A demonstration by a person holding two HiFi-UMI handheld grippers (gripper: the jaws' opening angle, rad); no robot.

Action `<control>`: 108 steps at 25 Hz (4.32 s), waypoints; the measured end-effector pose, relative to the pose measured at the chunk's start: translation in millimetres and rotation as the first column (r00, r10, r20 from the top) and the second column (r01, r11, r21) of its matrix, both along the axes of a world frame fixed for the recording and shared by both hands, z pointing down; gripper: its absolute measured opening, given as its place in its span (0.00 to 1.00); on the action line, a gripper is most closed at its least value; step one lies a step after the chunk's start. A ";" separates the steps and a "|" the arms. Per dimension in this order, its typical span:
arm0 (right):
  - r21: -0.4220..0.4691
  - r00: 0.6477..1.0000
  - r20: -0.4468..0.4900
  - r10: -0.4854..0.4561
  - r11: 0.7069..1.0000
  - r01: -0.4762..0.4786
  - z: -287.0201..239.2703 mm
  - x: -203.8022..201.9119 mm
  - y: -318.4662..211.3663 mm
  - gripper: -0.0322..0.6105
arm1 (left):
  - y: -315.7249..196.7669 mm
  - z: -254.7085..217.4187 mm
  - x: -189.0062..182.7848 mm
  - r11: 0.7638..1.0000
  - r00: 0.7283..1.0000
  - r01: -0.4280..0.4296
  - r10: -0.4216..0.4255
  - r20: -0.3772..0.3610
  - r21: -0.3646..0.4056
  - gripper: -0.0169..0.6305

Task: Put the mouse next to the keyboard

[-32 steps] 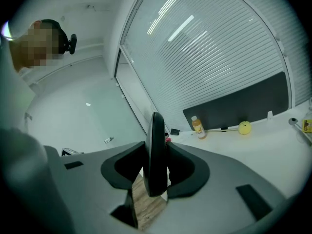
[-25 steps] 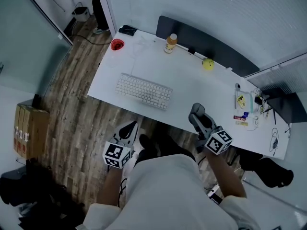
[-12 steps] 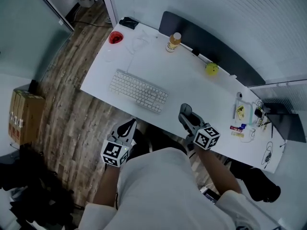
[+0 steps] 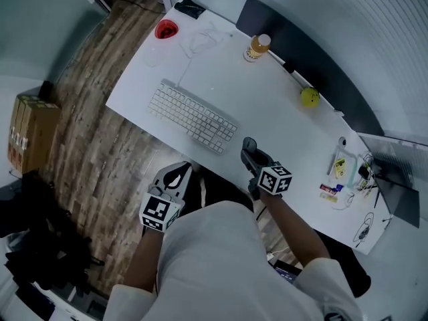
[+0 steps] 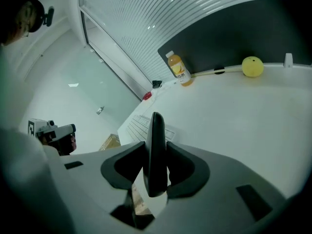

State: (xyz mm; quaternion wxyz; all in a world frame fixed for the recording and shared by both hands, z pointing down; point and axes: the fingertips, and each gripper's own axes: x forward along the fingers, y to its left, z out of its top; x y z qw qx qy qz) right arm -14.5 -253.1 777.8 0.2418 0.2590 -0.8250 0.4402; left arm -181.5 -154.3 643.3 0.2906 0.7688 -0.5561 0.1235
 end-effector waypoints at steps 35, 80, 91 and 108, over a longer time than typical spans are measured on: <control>0.019 0.953 -0.283 -0.107 0.993 0.117 91.5 3.4 -24.9 0.39 | -6.1 8.8 23.8 0.995 0.998 0.035 -0.029 0.060 -0.093 0.05; 0.575 0.838 -0.185 0.514 0.748 -0.332 -159.5 20.9 69.5 0.10 | 28.4 -46.9 -78.4 0.891 0.900 -0.433 0.435 0.019 0.135 0.05; 0.613 0.817 -0.059 0.574 0.667 -0.424 -222.4 45.2 101.8 0.10 | 14.1 -87.8 -54.7 0.860 0.882 -0.456 0.471 -0.014 0.230 0.05; 0.642 0.858 0.016 0.513 0.653 -0.402 -257.4 99.6 112.9 0.10 | 26.5 -127.2 -7.0 0.878 0.919 -0.382 0.394 0.018 0.287 0.05</control>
